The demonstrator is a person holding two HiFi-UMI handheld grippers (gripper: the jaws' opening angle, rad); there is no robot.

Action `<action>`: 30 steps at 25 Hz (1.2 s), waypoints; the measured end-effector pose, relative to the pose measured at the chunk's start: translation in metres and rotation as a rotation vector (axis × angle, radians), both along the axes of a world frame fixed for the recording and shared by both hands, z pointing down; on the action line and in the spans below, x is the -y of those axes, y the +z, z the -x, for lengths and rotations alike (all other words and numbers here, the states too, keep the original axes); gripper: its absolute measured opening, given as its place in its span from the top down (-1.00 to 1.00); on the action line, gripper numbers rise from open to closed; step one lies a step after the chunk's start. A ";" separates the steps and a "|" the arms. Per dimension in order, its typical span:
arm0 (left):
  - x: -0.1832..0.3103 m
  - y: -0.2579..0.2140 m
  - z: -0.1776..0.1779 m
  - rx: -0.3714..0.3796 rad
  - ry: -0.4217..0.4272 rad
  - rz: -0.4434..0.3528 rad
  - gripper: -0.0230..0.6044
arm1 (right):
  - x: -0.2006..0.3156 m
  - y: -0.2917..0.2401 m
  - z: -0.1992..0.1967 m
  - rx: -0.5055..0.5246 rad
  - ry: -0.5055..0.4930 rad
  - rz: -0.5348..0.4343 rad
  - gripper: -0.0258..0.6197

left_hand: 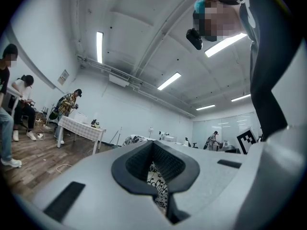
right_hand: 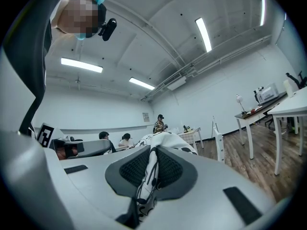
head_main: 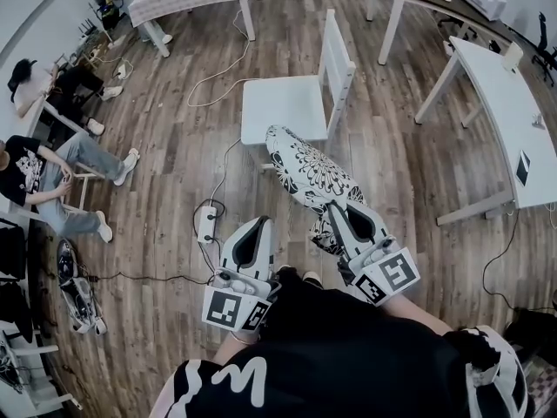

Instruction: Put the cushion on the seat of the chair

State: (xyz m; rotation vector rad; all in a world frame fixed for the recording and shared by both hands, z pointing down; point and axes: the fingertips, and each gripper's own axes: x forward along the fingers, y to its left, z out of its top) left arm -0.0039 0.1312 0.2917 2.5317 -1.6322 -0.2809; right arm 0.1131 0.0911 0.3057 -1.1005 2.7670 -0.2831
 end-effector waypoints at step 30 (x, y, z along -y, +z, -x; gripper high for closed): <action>0.124 0.000 0.034 -0.003 0.051 -0.020 0.92 | 0.117 0.002 0.030 -0.020 0.044 -0.011 0.82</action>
